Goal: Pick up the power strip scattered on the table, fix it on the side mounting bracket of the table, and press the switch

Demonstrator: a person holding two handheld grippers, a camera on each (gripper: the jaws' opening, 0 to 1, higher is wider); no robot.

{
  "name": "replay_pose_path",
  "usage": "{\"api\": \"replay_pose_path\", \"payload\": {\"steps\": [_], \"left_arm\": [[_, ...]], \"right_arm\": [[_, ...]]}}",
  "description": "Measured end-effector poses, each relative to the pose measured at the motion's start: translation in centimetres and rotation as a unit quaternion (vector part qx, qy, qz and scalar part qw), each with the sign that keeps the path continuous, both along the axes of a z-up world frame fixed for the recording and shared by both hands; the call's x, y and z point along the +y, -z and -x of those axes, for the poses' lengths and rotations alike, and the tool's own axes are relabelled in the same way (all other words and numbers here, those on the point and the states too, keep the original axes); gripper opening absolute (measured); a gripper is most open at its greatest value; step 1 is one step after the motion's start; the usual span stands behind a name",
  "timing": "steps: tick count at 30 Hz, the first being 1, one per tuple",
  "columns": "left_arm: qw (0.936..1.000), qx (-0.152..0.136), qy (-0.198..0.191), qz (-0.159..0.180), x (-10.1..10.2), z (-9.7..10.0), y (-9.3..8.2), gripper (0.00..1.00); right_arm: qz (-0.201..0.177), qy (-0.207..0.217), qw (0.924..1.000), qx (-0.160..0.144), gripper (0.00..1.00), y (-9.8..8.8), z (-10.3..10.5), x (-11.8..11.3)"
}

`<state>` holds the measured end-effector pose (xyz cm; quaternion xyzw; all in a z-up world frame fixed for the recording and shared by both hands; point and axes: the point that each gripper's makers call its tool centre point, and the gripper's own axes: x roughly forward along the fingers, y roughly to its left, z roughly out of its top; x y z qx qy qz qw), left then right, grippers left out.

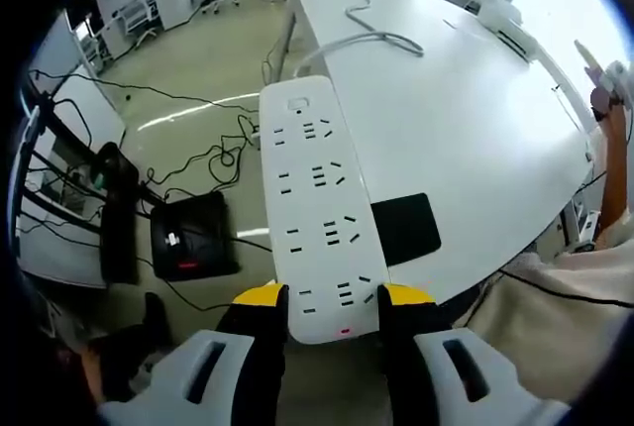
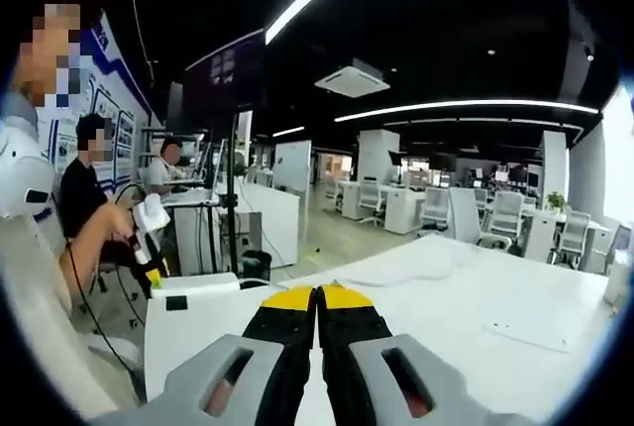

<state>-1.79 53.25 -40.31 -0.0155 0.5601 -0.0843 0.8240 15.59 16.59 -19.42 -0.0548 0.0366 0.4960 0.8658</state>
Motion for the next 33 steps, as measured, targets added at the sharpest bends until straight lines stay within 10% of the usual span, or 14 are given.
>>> {"api": "replay_pose_path", "payload": {"steps": [33], "left_arm": [[1.0000,-0.004,0.004,0.000,-0.7,0.5,-0.2,0.41]], "right_arm": [[0.064,-0.098,0.9931,0.001,0.00,0.1,-1.2,9.9]]}}
